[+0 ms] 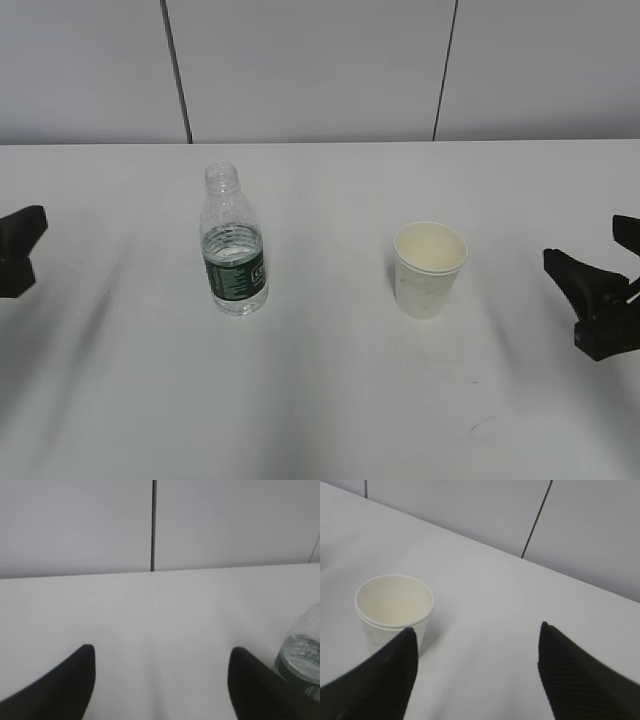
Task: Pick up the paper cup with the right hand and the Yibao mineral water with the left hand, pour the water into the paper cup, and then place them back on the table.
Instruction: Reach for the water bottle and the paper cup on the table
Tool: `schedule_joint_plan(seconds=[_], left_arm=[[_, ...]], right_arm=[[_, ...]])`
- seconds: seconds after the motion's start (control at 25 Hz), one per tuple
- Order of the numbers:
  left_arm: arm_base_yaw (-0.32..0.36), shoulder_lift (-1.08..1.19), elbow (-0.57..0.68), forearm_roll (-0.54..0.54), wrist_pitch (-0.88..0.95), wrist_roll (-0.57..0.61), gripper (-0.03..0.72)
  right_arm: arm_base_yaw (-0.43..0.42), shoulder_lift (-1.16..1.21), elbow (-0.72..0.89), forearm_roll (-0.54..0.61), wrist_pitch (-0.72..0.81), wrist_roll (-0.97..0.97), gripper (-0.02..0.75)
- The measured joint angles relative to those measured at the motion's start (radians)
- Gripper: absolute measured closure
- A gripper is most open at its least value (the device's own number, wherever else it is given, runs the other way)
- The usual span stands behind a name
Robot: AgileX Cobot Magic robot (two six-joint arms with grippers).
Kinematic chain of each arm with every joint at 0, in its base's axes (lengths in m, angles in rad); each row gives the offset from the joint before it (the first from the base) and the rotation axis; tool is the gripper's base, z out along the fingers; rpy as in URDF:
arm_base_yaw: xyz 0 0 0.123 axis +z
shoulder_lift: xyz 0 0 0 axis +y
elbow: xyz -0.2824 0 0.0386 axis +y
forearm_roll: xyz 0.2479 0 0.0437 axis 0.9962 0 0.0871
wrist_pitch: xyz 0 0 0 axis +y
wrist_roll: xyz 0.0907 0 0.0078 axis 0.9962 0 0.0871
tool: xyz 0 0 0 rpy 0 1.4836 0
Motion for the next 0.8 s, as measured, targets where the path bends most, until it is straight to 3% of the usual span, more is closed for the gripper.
schedule_joint_plan(seconds=[0.36, 0.6, 0.8], left_arm=[[-0.018, 0.473, -0.007, 0.189, -0.409, -0.021, 0.185], [-0.018, 0.607, -0.011, 0.222, -0.461, -0.038, 0.185], [-0.018, 0.657, -0.012, 0.226, -0.469, -0.039, 0.185]], right_arm=[[0.000, 0.097, 0.000, -0.008, -0.025, 0.098, 0.153], [0.000, 0.156, -0.004, -0.058, -0.057, 0.110, 0.153], [0.000, 0.251, -0.008, -0.118, -0.202, 0.122, 0.153]])
